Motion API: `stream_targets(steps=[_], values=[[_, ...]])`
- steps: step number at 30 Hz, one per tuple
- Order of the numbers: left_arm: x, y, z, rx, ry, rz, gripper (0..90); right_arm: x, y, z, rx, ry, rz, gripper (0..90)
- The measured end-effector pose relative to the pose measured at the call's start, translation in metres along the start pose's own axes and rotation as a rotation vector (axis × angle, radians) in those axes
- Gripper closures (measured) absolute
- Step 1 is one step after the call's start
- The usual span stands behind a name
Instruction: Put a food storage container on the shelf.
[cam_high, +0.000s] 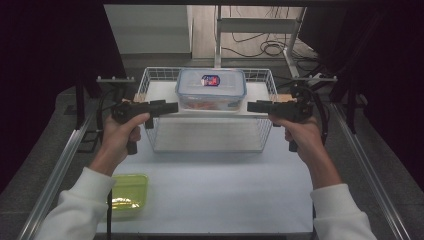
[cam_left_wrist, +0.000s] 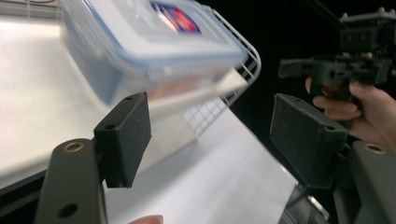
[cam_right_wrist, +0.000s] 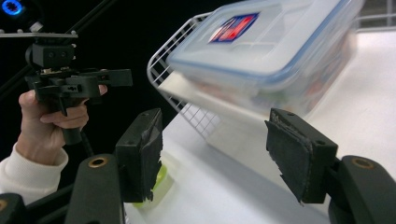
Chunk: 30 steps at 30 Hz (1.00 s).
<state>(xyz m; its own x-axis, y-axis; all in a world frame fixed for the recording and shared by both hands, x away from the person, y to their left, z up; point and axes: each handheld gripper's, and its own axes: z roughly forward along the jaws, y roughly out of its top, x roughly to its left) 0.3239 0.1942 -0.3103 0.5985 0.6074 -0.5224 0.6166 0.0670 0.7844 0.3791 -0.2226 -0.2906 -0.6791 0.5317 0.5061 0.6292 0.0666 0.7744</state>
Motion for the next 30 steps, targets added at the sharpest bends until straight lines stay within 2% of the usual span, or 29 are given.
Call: stream_targets(steps=[6,7,8,9,10,11,14,17,20,22,23,24,30], values=[[-0.007,-0.041,-0.021,0.003,-0.015,0.019,27.8,0.002,-0.037,-0.011,0.004,0.033,-0.032,35.0],[-0.007,-0.048,-0.023,0.01,-0.019,0.021,27.8,0.001,-0.045,-0.012,0.008,0.034,-0.036,35.0],[-0.007,-0.055,-0.025,0.016,-0.021,0.023,27.8,-0.001,-0.059,-0.013,0.024,0.029,-0.038,34.7],[-0.006,-0.062,-0.026,0.022,-0.021,0.022,27.8,-0.001,-0.059,-0.013,0.024,0.029,-0.038,34.7],[-0.006,-0.077,-0.027,0.037,-0.019,0.027,27.8,-0.004,-0.074,-0.013,0.039,0.027,-0.041,34.7],[-0.006,-0.077,-0.027,0.037,-0.019,0.027,27.8,-0.004,-0.074,-0.013,0.039,0.027,-0.041,34.7],[-0.002,-0.099,-0.025,0.069,-0.024,0.023,27.8,-0.008,-0.094,-0.012,0.07,0.01,-0.05,34.6],[-0.001,-0.117,-0.02,0.112,-0.002,0.044,27.8,-0.011,-0.111,-0.011,0.101,-0.001,-0.058,34.7],[0.0,-0.133,-0.015,0.149,0.003,0.048,28.0,-0.013,-0.128,-0.008,0.141,-0.02,-0.078,34.7],[0.001,-0.146,-0.01,0.191,0.036,0.076,27.9,-0.014,-0.143,-0.005,0.171,-0.036,-0.095,34.7],[0.001,-0.146,-0.01,0.191,0.036,0.076,27.9,-0.014,-0.143,-0.005,0.171,-0.036,-0.095,34.7],[0.001,-0.152,-0.006,0.21,0.04,0.084,27.9,-0.016,-0.152,-0.003,0.191,-0.038,-0.098,34.7],[0.002,-0.165,0.0,0.249,0.055,0.094,27.0,-0.019,-0.165,0.004,0.225,-0.043,-0.092,34.7]])
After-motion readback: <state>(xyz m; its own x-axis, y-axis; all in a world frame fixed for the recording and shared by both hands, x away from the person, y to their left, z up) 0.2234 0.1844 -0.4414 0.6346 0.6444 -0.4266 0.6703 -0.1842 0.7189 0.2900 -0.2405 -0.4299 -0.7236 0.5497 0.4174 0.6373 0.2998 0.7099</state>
